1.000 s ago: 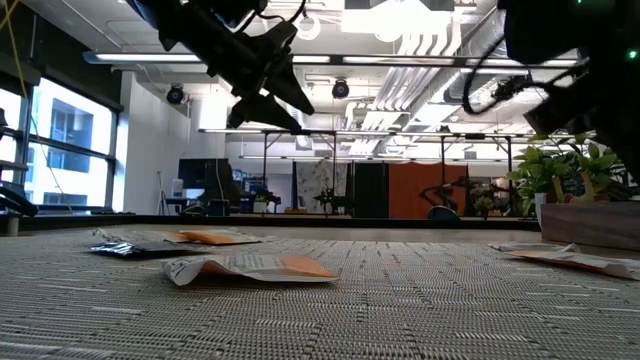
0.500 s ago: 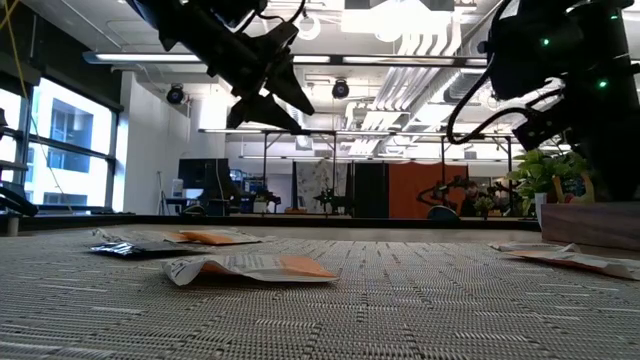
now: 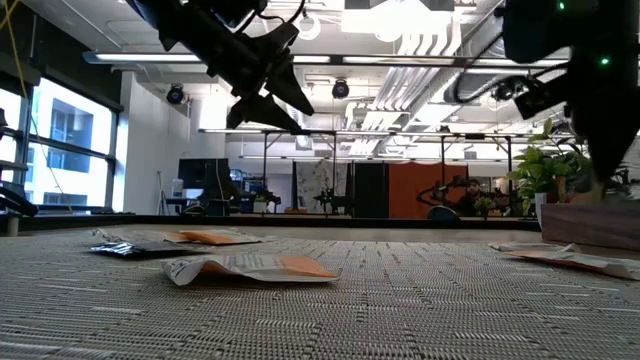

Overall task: Pick & Place Tea
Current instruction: Put the black tea bag into the middle section of the wooden organizer

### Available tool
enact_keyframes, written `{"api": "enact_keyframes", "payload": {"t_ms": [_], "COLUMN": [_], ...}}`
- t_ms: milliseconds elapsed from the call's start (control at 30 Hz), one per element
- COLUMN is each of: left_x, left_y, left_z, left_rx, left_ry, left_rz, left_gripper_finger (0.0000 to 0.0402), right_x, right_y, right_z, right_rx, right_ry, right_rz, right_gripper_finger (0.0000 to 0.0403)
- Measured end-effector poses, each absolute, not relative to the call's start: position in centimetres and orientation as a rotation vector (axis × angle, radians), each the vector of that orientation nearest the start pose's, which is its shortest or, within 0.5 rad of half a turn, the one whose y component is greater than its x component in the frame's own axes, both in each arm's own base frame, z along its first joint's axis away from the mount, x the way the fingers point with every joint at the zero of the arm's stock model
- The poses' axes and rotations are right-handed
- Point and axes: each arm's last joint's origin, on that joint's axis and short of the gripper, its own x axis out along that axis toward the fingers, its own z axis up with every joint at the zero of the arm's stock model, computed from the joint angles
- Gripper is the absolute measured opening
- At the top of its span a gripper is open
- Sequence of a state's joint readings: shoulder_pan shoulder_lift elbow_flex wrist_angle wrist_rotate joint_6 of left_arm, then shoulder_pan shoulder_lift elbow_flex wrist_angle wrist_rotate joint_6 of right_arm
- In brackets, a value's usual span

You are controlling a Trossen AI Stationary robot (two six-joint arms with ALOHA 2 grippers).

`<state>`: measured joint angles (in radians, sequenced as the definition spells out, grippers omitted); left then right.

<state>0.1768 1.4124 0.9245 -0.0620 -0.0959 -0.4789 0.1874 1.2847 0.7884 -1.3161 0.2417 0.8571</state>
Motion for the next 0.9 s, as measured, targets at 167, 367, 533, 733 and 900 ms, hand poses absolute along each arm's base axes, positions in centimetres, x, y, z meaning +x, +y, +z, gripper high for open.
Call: {"api": "enact_keyframes", "payload": {"t_ms": [167,367,533,733,900], "left_x": [30.0,30.0,30.0,30.0,30.0], "left_y": [5.6,5.6,5.6,5.6,5.6], "left_z": [25.2,25.2,25.2,25.2,25.2], "left_rx": [-0.487,-0.487,-0.487,-0.486,-0.485], "left_ry": [0.478,0.479,0.479,0.479,0.481], "left_rz": [0.389,0.389,0.389,0.388,0.388], "left_gripper_finger": [0.0205,0.0205,0.0205,0.0205,0.0205], "right_x": [15.5,15.7,15.9,17.0,16.7], "right_y": [2.4,3.4,4.2,5.0,5.0], "right_z": [20.2,20.0,20.7,22.5,20.9], "right_rx": [0.305,0.427,0.408,0.381,0.387], "right_ry": [1.694,1.738,1.733,1.595,1.595], "right_rz": [-0.830,-0.736,-0.696,-0.699,-0.700], "right_gripper_finger": [0.0001,0.0001,0.0001,0.0000,0.0000]}}
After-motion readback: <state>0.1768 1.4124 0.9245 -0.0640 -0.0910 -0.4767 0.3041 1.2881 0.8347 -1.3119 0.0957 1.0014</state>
